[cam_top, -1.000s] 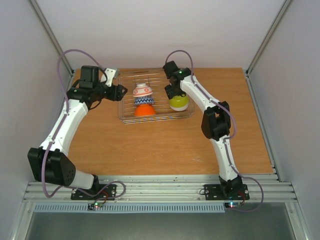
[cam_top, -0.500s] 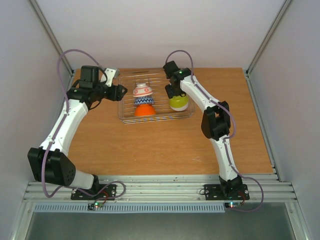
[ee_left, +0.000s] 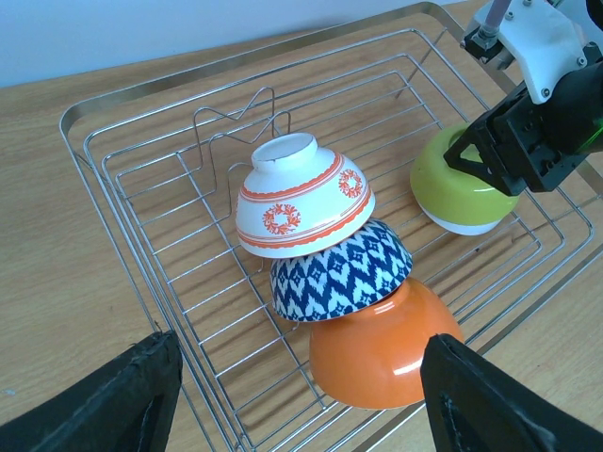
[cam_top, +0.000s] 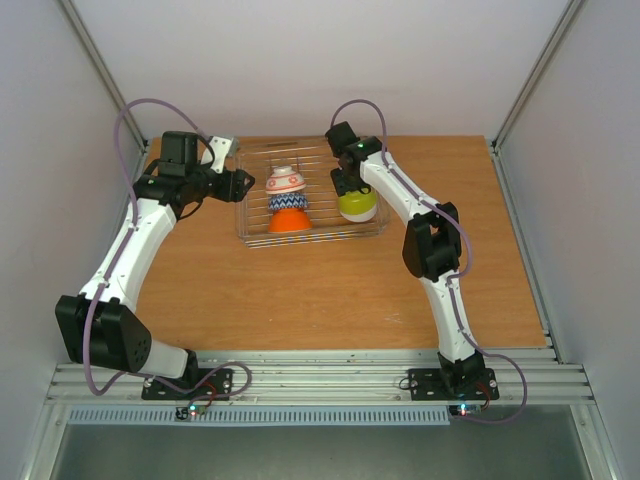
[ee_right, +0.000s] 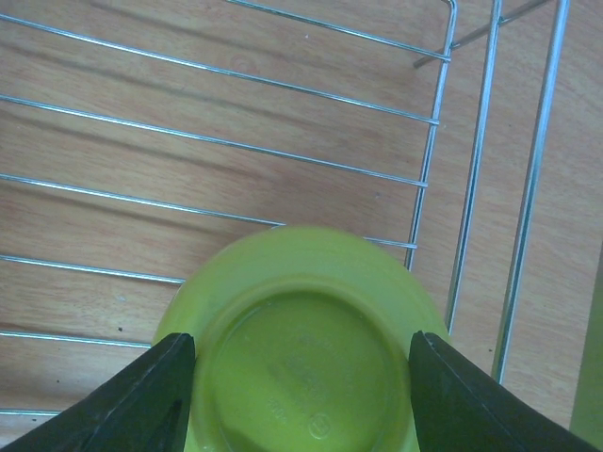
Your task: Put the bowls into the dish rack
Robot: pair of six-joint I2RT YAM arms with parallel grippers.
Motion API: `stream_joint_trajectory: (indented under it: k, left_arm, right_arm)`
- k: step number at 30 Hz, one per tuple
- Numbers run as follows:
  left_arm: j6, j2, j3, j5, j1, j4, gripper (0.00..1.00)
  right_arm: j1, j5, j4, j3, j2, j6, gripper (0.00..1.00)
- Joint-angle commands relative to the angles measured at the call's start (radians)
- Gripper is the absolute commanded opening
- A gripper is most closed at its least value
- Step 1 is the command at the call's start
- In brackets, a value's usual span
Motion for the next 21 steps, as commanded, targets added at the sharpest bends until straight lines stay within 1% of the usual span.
stream_joint_trajectory:
  k: [1, 5, 10, 16, 21]
  left_arm:
    - [0.012, 0.008, -0.009, -0.005, -0.001, 0.033, 0.71]
    - [0.011, 0.007, -0.008, -0.006, -0.001, 0.034, 0.71]
    - [0.011, 0.012, -0.008, -0.005, -0.001, 0.033, 0.71]
    - [0.012, 0.009, -0.007, -0.006, -0.001, 0.032, 0.71]
    - [0.012, 0.006, -0.008, -0.006, -0.001, 0.033, 0.71]
  right_arm:
    - [0.001, 0.024, -0.037, -0.023, -0.02, 0.01, 0.22]
    - [0.001, 0.032, -0.033, -0.02, -0.043, 0.008, 0.18]
    - [0.001, 0.037, -0.028, -0.007, -0.08, 0.0, 0.17]
    - [0.001, 0.036, -0.054, 0.042, -0.065, -0.01, 0.14]
    - [0.001, 0.033, -0.055, 0.041, -0.053, -0.01, 0.08]
